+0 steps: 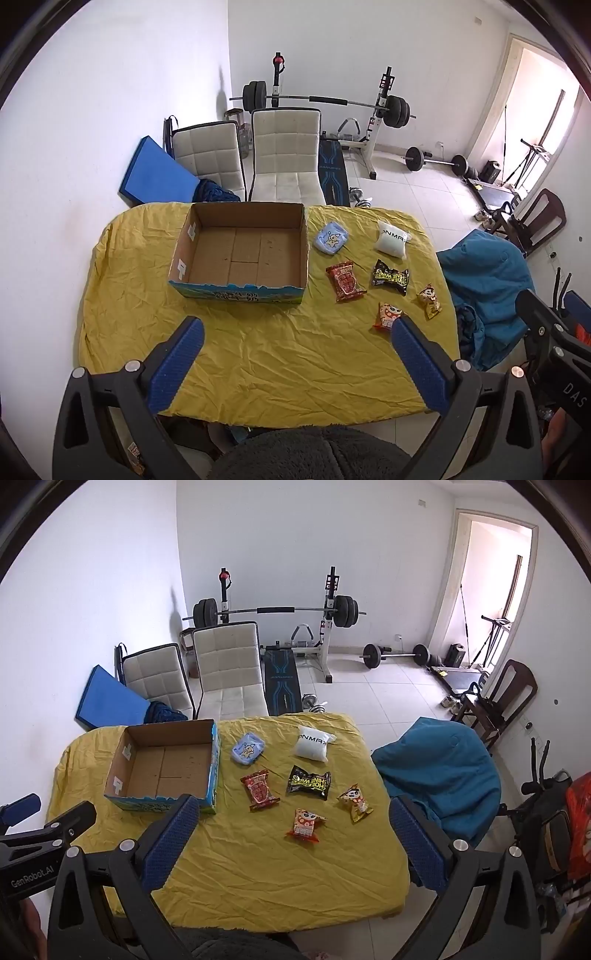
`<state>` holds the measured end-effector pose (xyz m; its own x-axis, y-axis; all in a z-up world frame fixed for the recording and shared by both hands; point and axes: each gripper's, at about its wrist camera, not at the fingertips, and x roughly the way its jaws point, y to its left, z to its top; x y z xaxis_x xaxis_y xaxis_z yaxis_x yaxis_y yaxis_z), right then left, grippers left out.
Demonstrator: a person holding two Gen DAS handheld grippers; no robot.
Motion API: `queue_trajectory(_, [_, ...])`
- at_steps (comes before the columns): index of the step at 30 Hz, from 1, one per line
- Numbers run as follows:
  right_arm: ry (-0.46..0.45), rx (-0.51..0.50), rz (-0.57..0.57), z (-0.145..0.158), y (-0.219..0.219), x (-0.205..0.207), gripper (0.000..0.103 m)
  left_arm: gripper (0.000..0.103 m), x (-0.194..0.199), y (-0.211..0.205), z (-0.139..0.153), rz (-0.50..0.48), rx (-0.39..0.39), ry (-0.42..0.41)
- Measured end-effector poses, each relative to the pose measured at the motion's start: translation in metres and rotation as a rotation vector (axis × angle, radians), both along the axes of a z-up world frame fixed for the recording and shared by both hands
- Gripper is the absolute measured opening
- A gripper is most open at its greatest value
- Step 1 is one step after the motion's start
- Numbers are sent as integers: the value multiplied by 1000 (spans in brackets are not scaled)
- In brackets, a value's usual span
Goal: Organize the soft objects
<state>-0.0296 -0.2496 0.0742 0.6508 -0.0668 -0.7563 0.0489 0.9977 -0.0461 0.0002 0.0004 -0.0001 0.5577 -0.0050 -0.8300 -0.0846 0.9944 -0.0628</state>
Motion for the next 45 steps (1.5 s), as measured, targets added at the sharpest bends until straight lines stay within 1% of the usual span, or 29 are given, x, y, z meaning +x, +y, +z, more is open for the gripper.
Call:
queue_trajectory(1, [-11,19,1,0,-1,0,103,103,0,0,0,0,1,0])
queue_trajectory(8, [-4,12,-1,2,-4,-3,103,103,-1,-4,0,-2,20,-10])
queue_trajectory(9, [1,9,-1,0,-4,3,103,103,0,0,0,2,-6,0])
queue_trajectory(10, [0,8,-1,1,-2,3,103,103,0,0,0,2,-9,0])
queue_trajectory(19, [-4,13,3,4,-6,0,103,103,-6,-9,-7,10,-5,-5])
queue_trajectory(21, [-5,9,9,6,-6,-1,103,103,-7,-1,-4,13,-13,-4])
queue_trajectory(45, [-15,7,18,4,-2,2,103,103,-7,2,-2,14,-1,0])
